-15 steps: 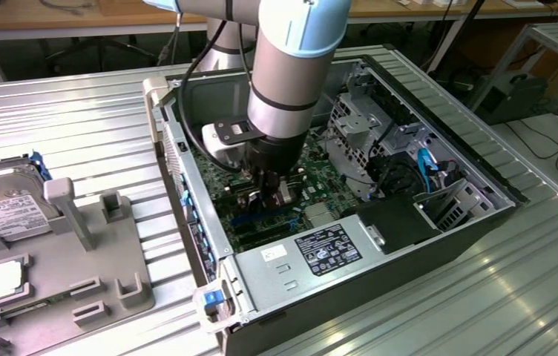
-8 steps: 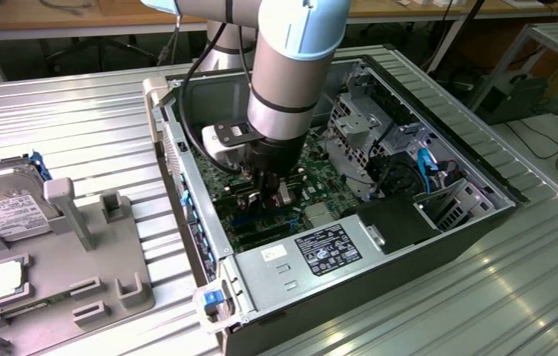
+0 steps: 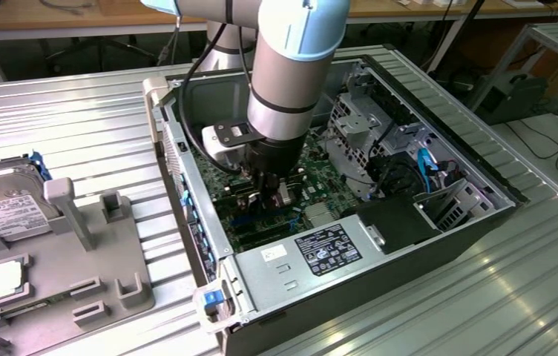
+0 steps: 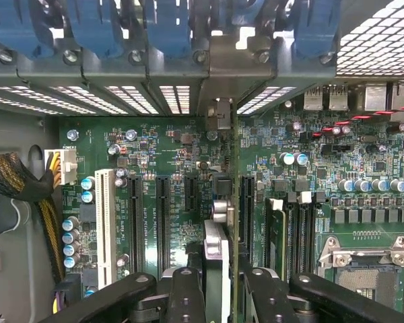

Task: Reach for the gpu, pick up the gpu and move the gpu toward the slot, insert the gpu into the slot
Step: 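Insert the gpu into the slot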

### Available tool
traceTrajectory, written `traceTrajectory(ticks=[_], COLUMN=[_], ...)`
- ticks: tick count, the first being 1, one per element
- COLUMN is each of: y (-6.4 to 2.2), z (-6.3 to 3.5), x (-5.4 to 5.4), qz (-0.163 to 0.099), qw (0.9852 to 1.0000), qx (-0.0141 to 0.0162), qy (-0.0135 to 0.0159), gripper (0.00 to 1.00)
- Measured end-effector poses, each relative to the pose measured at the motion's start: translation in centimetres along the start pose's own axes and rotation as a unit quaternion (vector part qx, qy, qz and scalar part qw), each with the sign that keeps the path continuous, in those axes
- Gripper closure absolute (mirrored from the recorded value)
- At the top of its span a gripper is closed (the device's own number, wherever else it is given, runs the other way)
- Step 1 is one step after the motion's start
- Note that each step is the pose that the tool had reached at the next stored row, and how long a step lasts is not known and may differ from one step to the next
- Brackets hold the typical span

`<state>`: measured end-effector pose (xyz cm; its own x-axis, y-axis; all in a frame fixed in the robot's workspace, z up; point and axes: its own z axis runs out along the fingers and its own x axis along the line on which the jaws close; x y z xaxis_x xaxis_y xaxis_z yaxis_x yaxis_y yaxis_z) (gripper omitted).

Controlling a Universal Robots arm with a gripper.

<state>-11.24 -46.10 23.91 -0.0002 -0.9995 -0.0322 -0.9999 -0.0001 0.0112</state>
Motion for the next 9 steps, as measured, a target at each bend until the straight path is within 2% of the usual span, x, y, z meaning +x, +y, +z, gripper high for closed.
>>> traceTrajectory(ticks=[6,9], y=[0.11,0.11], z=[0.05,0.48], x=[0.00,0.01], qz=[0.000,0.000], qw=[1.0000,1.0000], qx=[-0.0001,-0.0002], qy=[0.0000,0.0001], gripper=[0.72,0.72])
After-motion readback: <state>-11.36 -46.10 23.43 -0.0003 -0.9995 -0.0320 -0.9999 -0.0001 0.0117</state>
